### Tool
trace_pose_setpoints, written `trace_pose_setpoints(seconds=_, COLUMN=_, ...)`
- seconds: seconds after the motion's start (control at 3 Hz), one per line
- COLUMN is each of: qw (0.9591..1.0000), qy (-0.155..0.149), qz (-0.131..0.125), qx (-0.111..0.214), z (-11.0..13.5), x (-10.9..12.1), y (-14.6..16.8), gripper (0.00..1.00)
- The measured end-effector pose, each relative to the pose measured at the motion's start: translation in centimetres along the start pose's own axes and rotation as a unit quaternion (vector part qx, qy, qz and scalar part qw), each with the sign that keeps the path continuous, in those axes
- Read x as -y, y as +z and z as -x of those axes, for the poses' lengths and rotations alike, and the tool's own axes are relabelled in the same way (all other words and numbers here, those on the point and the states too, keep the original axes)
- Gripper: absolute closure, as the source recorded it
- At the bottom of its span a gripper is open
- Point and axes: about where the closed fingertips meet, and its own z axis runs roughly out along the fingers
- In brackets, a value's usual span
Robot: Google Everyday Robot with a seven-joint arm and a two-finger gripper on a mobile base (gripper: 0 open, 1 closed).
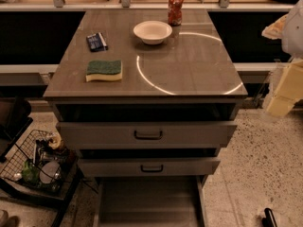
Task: Place rxbar blueberry into bottom drawer
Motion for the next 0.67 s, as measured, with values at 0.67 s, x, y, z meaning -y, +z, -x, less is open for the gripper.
trace_pose_setpoints(seconds=0.67, qw=0.9995, qy=0.008, qz=-0.025, qx=0.016, z=0.9, x=1.3, y=0.0, gripper=0.00)
